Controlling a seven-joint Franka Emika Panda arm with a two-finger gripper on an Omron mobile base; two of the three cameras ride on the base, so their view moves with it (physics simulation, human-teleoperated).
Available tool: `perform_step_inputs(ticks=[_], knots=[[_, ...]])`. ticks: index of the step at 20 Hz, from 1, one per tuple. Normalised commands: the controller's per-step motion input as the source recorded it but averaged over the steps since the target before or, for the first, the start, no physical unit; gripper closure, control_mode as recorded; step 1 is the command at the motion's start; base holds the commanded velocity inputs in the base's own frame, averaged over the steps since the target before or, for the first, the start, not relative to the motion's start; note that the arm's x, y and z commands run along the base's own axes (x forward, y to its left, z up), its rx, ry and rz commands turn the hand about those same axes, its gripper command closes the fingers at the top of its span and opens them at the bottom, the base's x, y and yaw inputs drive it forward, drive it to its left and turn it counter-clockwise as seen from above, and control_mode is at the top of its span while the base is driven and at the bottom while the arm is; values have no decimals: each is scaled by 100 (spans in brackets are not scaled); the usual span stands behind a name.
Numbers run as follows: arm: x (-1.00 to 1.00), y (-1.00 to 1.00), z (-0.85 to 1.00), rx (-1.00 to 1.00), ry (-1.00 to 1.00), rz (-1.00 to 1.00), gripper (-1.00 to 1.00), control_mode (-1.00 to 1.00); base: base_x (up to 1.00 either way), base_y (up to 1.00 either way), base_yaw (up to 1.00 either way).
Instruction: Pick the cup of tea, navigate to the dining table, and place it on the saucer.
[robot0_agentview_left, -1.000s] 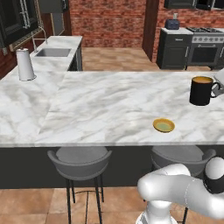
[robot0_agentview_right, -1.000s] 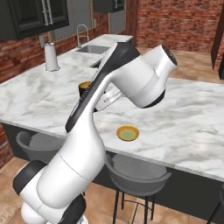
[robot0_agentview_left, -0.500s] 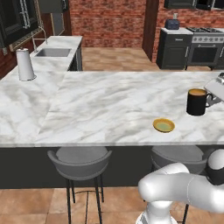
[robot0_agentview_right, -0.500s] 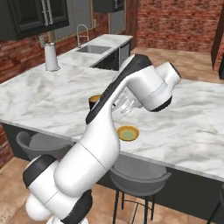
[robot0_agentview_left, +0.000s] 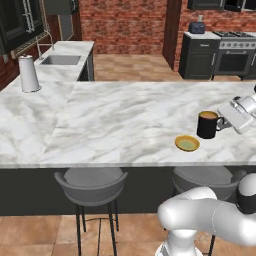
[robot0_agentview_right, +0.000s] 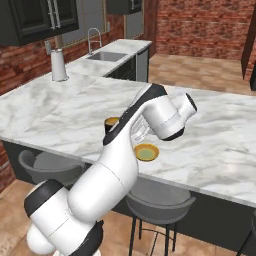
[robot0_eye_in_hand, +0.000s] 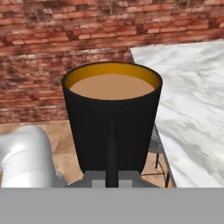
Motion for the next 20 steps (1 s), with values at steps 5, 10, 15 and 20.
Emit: perform_step_inputs(ticks=[5,10,15,20], knots=[[45,-20,-9,8,0,0,100,-100,0,0,0],[46,-23,-18,1,0,0,100,-100,0,0,0],[36,-22,-29,0,0,0,100,-100,0,0,0],[16,-13,-30,0,0,0,100,-100,0,0,0]])
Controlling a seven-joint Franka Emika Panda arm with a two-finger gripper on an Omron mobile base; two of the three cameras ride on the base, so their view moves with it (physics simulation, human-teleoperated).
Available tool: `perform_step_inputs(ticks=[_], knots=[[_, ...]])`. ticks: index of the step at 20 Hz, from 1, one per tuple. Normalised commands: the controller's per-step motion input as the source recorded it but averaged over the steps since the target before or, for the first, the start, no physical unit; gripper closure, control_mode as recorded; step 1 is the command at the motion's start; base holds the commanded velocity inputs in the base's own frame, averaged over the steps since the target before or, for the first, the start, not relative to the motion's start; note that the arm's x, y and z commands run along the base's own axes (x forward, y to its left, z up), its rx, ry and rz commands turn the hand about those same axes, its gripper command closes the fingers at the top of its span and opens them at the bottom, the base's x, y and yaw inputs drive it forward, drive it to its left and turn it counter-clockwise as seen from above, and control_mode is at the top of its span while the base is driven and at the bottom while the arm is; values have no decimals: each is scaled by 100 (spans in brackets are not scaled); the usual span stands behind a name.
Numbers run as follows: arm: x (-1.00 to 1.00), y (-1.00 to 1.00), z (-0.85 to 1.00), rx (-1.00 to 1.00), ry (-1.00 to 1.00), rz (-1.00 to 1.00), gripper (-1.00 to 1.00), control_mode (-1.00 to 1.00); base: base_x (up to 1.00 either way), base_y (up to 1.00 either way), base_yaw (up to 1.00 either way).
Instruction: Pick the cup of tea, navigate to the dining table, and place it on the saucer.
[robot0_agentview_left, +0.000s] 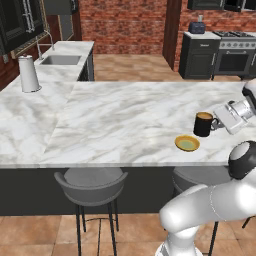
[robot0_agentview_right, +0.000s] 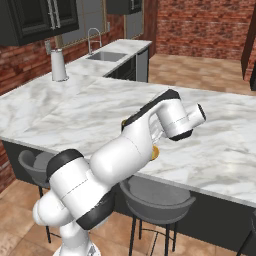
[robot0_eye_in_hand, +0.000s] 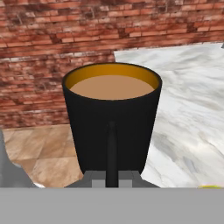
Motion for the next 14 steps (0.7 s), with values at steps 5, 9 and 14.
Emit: perform_step_inputs(ticks=[5,9,14], knots=[[12,0,-31,1,0,0,100,-100,0,0,0],[8,0,-20,0,0,0,100,-100,0,0,0],[13,1,-21,0,0,0,100,-100,0,0,0]])
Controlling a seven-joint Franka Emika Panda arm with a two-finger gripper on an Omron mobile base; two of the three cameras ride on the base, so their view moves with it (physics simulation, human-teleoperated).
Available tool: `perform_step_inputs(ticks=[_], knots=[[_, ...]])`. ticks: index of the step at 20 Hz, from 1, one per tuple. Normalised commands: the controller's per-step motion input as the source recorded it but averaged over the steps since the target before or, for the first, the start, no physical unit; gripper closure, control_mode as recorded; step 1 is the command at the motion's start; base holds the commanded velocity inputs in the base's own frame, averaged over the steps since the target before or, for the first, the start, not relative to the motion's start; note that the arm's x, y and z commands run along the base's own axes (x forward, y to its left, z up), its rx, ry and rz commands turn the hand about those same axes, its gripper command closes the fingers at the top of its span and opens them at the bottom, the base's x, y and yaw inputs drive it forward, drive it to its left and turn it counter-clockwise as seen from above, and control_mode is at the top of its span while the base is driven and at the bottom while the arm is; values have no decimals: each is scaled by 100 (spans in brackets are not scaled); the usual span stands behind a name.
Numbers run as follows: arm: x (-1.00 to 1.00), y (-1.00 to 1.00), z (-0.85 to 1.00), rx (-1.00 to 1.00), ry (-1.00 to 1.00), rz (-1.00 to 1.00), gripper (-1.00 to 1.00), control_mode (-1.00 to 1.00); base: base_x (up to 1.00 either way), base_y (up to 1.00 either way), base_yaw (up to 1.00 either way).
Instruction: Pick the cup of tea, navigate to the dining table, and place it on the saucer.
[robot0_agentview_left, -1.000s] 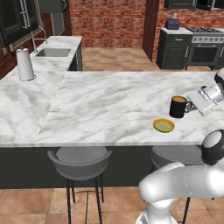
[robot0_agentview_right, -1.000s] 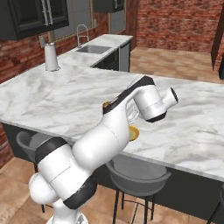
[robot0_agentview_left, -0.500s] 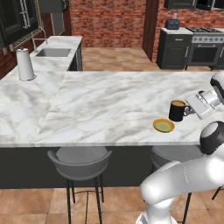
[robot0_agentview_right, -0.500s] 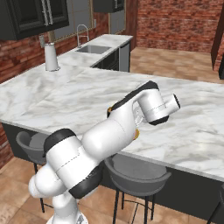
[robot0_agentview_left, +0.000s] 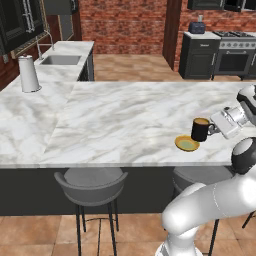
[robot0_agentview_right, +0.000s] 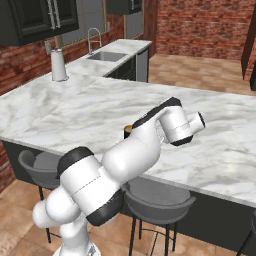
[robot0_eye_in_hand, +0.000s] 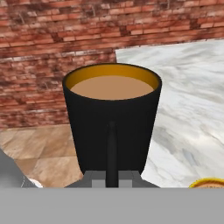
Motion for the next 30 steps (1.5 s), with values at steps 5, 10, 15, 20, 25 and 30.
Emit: perform_step_inputs(ticks=[5,10,15,20,25,30], knots=[[25,0,-10,0,2,0,100,-100,0,0,0],[35,0,-14,0,4,0,100,-100,0,0,0],[17,-2,-20,0,6,0,100,-100,0,0,0],[26,-18,-18,0,5,0,100,-100,0,0,0],[27,-8,-12,0,4,0,100,-100,0,0,0],[8,-2,-29,0,5,0,100,-100,0,0,0]])
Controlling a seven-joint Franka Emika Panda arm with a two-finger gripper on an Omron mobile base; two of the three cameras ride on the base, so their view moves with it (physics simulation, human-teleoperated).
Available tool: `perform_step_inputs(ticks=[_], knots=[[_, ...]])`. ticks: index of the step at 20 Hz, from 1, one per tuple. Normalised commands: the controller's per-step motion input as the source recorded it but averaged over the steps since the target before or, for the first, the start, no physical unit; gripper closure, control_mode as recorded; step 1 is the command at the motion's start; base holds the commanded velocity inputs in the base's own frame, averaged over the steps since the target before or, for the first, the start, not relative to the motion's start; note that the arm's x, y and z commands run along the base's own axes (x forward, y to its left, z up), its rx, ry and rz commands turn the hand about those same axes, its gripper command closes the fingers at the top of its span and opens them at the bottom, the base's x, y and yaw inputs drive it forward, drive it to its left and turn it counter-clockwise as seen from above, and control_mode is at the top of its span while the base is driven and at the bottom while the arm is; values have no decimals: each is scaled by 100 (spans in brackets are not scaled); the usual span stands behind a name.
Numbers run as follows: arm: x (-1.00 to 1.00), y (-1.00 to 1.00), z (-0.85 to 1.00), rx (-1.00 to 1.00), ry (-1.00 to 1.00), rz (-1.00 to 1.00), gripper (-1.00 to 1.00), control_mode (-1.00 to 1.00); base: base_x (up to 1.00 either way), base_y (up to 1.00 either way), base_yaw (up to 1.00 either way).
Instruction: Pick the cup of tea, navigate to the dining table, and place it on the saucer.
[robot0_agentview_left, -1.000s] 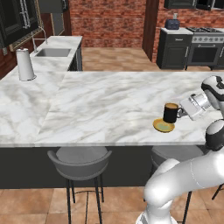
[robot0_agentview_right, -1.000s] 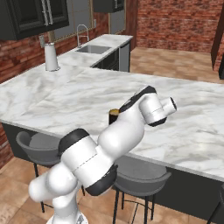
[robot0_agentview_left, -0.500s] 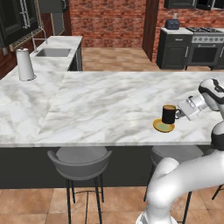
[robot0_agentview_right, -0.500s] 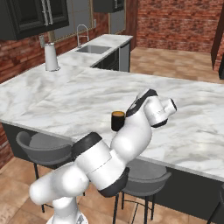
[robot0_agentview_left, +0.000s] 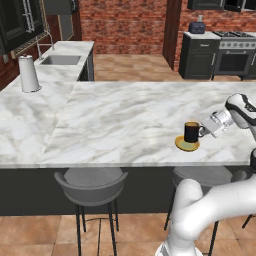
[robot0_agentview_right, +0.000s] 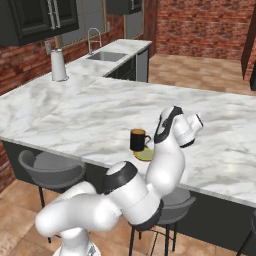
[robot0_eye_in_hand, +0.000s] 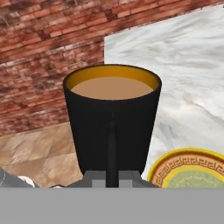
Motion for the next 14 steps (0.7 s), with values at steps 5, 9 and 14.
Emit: perform_step_inputs(ticks=[5,9,14], knots=[[15,-4,-30,0,5,0,100,-100,0,0,0],[16,0,-24,0,1,0,100,-100,0,0,0],[19,-1,-13,0,0,0,100,-100,0,0,0]])
